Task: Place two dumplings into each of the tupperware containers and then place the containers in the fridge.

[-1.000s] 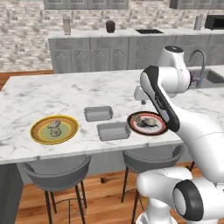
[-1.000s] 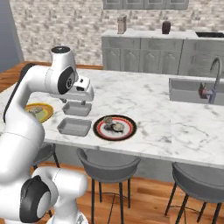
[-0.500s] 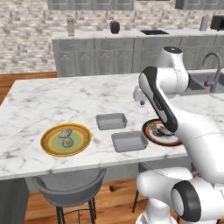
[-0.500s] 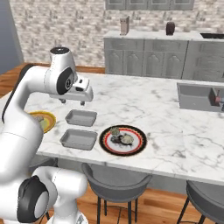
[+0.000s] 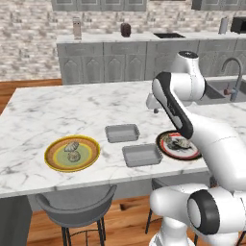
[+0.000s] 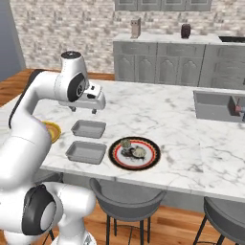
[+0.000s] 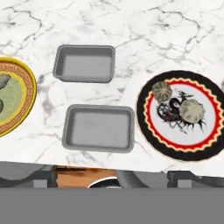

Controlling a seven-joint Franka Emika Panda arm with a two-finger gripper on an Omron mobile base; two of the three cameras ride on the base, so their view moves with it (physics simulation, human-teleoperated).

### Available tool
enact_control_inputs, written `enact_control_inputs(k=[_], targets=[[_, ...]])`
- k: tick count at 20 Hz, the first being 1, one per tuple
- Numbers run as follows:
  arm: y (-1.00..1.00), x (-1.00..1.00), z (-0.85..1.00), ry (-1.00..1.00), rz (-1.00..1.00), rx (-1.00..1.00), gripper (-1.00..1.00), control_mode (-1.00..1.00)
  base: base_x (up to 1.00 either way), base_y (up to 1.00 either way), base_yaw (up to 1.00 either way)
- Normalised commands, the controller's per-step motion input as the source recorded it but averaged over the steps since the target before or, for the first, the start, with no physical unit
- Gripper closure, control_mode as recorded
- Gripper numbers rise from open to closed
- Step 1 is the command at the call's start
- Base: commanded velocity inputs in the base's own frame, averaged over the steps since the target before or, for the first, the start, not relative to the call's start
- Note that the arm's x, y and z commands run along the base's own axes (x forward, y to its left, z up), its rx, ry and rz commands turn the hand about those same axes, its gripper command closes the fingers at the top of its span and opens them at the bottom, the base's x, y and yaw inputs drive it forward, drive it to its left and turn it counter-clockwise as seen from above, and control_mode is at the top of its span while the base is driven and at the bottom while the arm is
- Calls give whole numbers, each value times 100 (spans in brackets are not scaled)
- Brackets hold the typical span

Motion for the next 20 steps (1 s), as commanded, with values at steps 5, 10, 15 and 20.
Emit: enact_control_inputs(k=[5,10,15,20], targets=[[-99,91,-66,6,-5,10,-100,-100,0,0,0],[-100,43,-70,4,-12,6,-100,-100,0,0,0],[-95,0,-60,3,-11,0,-100,-100,0,0,0],[-71,0,-50,3,-6,0,-100,-100,0,0,0]])
